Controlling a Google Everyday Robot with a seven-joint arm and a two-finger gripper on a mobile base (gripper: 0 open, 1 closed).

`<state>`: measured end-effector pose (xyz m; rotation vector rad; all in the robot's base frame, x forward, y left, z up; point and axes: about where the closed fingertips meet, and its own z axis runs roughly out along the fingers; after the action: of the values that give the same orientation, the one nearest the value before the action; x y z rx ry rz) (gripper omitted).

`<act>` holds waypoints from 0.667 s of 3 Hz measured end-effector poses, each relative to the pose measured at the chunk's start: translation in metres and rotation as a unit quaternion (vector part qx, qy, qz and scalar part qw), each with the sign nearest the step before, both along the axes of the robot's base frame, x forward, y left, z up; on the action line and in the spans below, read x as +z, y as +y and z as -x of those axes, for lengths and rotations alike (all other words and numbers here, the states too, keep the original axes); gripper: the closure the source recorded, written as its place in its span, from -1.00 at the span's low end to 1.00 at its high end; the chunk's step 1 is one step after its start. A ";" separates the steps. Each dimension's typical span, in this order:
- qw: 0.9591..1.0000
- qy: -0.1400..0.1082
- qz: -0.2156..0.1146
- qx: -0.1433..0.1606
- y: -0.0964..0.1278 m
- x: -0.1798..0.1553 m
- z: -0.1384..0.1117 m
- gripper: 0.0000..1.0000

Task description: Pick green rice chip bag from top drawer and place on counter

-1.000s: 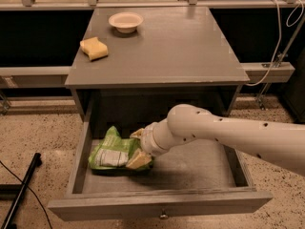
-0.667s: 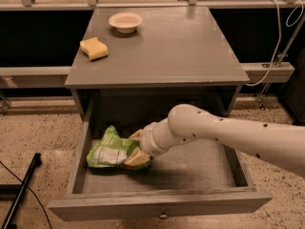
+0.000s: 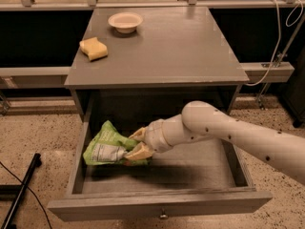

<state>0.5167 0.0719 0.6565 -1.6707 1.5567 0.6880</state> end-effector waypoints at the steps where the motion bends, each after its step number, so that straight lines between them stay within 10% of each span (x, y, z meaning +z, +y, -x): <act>1: 0.996 -0.019 -0.072 0.049 -0.017 0.023 0.005 1.00; 2: 0.994 -0.049 -0.075 0.060 -0.044 0.045 0.012 1.00</act>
Offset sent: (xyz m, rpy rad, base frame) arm -0.0195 -0.0831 0.1107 0.0842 -0.2180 0.1174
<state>0.5048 0.0280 0.7011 -1.6686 1.3117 0.7542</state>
